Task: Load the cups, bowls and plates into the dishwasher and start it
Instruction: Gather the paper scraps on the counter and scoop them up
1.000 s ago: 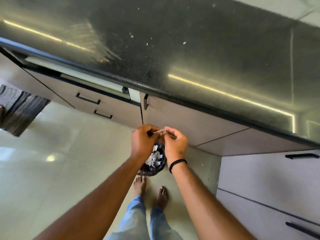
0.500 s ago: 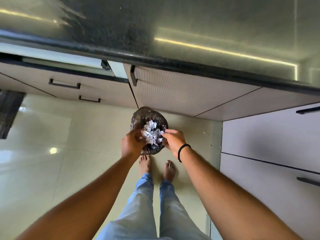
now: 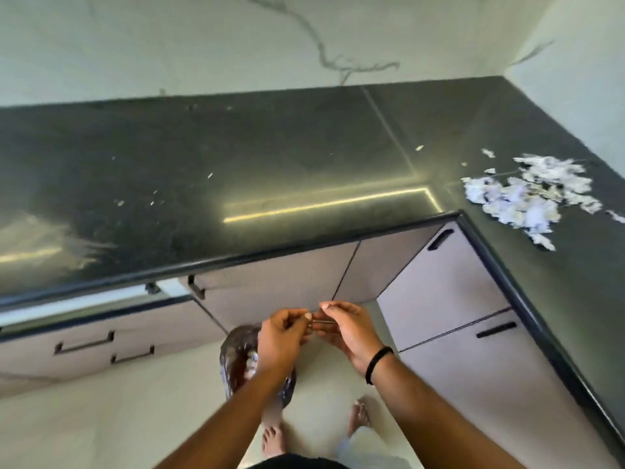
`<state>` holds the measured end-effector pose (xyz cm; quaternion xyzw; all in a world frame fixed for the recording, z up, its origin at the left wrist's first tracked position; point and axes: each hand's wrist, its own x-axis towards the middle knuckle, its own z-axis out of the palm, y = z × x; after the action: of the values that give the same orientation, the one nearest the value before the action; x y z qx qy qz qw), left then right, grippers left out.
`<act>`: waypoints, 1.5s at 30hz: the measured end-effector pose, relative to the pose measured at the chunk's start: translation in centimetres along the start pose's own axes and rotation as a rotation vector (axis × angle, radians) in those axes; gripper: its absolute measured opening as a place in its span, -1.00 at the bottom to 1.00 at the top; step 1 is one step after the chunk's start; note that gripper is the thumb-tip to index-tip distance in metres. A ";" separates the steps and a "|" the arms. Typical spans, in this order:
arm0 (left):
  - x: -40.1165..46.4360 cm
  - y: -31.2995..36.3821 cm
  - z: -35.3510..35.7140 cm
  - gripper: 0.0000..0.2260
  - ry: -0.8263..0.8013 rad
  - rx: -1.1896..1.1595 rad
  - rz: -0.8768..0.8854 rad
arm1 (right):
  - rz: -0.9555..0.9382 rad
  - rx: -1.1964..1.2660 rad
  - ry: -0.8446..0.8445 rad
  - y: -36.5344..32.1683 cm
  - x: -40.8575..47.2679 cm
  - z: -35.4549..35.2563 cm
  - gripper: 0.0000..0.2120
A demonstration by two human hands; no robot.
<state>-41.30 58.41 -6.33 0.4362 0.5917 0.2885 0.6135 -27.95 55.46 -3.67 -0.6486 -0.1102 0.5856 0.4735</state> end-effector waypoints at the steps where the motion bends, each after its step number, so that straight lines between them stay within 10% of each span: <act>1: -0.2 1.1 1.2 -0.95 -0.037 -0.008 0.015 | -0.029 0.031 0.027 -0.9 -0.4 -1.1 -0.89; 16: -1.3 13.4 25.2 -0.91 -0.385 0.205 0.327 | -0.403 0.273 0.233 -13.8 -1.4 -22.2 -0.85; 23: 1.2 14.3 32.8 -0.96 -0.373 0.470 0.482 | -0.568 -0.039 0.543 -15.6 1.8 -31.1 -0.92; 29: 6.2 14.9 36.5 -0.37 -0.490 0.910 0.590 | -0.445 -0.278 0.598 -16.5 5.9 -35.2 -0.26; 34: 12.4 15.6 39.1 -0.17 -0.477 1.081 0.597 | -0.350 -0.554 0.484 -17.2 8.9 -36.2 -0.11; 40: 17.0 17.4 43.3 -0.29 -0.660 0.848 0.688 | -0.331 -0.428 0.411 -19.8 10.8 -37.9 -0.31; 45: 20.4 19.0 46.0 -0.71 -0.401 0.549 0.945 | -0.499 -0.296 0.897 -23.1 11.8 -40.5 -0.74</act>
<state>9.43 75.85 -3.09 0.8422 0.2582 0.2787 0.3826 20.00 56.20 0.36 -0.8492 -0.1294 0.0986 0.5023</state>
